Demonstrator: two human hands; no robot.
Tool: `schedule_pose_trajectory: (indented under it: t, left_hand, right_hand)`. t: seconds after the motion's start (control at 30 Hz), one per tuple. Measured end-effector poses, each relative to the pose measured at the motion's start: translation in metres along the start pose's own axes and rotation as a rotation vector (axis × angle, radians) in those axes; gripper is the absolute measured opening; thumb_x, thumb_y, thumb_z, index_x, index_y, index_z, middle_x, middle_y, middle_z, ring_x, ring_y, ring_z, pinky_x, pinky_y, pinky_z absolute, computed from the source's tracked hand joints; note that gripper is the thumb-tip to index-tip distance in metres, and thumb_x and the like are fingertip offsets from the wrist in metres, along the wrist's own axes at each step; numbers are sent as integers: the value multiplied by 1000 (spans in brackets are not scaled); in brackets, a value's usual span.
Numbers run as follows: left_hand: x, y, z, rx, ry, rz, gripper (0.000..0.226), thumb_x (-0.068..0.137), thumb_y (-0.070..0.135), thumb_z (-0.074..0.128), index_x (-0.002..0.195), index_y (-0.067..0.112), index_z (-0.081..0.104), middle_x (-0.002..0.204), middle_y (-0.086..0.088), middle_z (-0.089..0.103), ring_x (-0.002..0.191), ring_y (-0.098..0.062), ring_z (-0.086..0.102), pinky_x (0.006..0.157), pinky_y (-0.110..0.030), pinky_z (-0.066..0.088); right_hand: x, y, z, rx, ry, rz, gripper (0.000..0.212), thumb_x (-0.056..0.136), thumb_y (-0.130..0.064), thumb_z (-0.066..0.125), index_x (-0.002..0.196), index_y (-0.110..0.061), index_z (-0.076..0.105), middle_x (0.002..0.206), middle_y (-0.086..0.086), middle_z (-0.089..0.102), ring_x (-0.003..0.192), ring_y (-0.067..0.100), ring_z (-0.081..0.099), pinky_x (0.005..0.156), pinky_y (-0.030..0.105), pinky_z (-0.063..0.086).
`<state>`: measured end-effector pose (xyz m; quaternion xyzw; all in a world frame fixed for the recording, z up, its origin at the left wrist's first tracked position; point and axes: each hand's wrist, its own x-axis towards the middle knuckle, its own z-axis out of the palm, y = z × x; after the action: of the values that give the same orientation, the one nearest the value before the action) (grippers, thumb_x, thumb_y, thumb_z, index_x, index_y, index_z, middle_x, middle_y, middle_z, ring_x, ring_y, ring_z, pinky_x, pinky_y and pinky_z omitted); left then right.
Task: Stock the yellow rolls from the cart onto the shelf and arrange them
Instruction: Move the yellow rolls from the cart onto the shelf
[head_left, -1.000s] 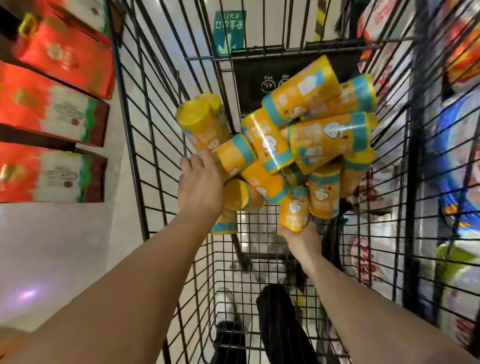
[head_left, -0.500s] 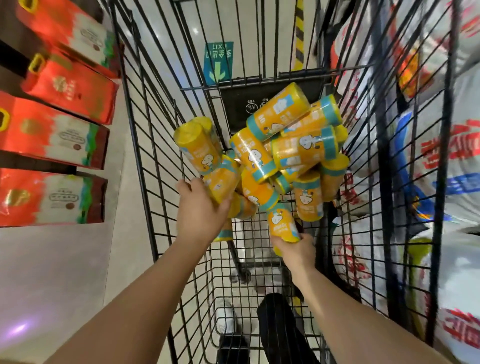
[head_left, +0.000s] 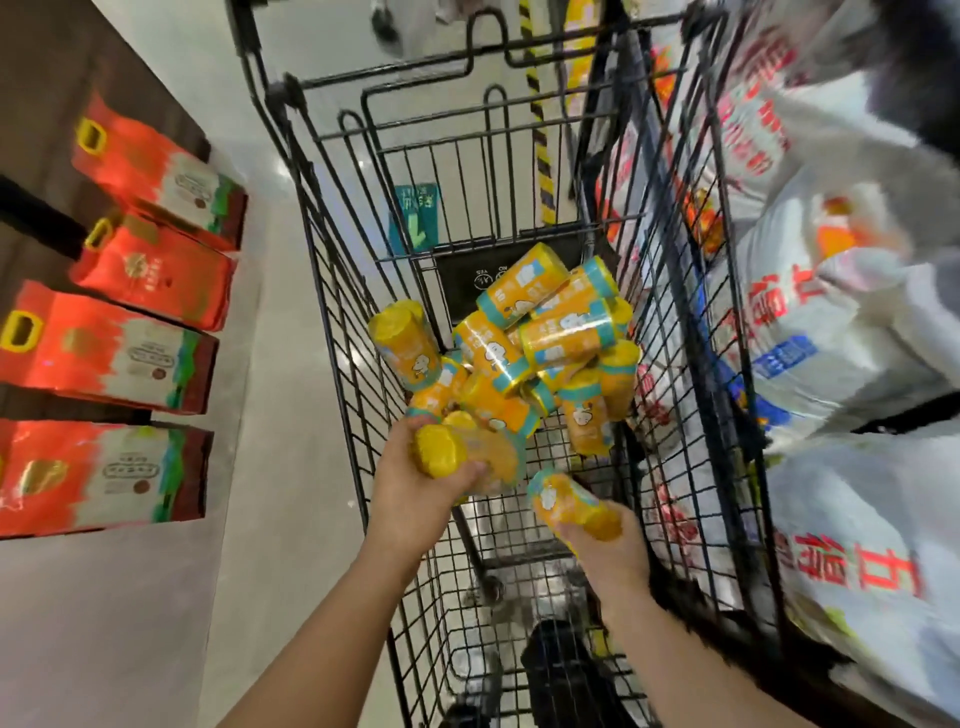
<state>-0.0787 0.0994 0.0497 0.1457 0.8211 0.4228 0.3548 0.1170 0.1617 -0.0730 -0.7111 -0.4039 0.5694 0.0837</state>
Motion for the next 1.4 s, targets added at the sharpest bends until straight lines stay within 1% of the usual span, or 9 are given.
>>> schedule_pose_trajectory:
  t: [0.17, 0.3, 0.5, 0.7, 0.8, 0.9, 1.0, 1.1, 1.4]
  left_hand:
    - [-21, 17, -21, -189, -27, 25, 68, 68, 5, 87, 124, 24, 52, 114, 1, 59, 97, -12, 62, 58, -14, 52]
    - [-41, 38, -42, -246, -17, 84, 65, 69, 10, 87, 121, 25, 52, 110, 6, 59, 94, -8, 61, 56, -14, 52]
    - [-74, 68, -70, -294, 3, 223, 63, 70, 20, 88, 121, 26, 51, 109, 11, 58, 95, -2, 59, 76, -23, 51]
    - [-116, 101, -87, -358, -37, 305, 32, 73, 22, 86, 85, 32, 58, 86, 13, 65, 77, -5, 64, 68, -26, 51]
    - [-138, 116, -93, -432, -101, 308, 28, 71, 30, 87, 85, 29, 62, 85, 9, 68, 76, -6, 65, 67, -26, 50]
    - [-160, 133, -98, -453, -190, 315, 57, 49, 53, 90, 95, 32, 63, 97, 4, 71, 86, -14, 68, 74, -32, 54]
    - [-180, 147, -98, -526, -279, 302, 56, 51, 48, 90, 97, 34, 61, 100, 0, 69, 86, -17, 69, 72, -34, 55]
    - [-198, 160, -97, -579, -370, 275, 40, 68, 33, 84, 98, 31, 58, 96, 0, 70, 83, -19, 69, 66, -31, 53]
    - [-257, 206, -84, -563, -724, 157, 68, 62, 35, 84, 121, 12, 59, 105, -14, 74, 85, -31, 74, 72, -47, 61]
  right_hand:
    - [-49, -22, -25, 36, 13, -205, 61, 72, -23, 88, 120, -31, 51, 114, 0, 57, 95, 16, 57, 69, 26, 44]
    - [-98, -44, -47, 74, 44, -337, 63, 69, -31, 88, 116, -42, 47, 109, -14, 51, 95, 7, 52, 69, 24, 43]
    - [-171, -71, -75, 171, 109, -573, 66, 70, -19, 88, 121, -33, 48, 107, -15, 58, 91, 0, 61, 68, 15, 48]
    - [-235, -83, -93, 561, 99, -659, 65, 67, -3, 85, 118, -29, 54, 112, 6, 67, 98, 21, 66, 86, 36, 54]
    - [-268, -89, -103, 701, 93, -677, 58, 66, -9, 84, 117, -19, 58, 110, 8, 70, 97, 19, 68, 76, 28, 56]
    - [-296, -94, -113, 831, 80, -678, 48, 68, -8, 79, 111, -13, 61, 105, 10, 71, 91, 23, 68, 77, 34, 58]
    - [-324, -98, -122, 888, 76, -686, 26, 82, -1, 68, 105, -13, 61, 92, 5, 72, 81, 21, 66, 72, 34, 56]
    - [-352, -97, -133, 900, 56, -732, 35, 73, -11, 71, 107, -14, 61, 85, 0, 73, 71, 12, 68, 59, 25, 56]
    - [-417, -87, -182, 930, 127, -773, 47, 78, -30, 67, 122, -21, 58, 101, 4, 74, 88, 19, 72, 80, 40, 59]
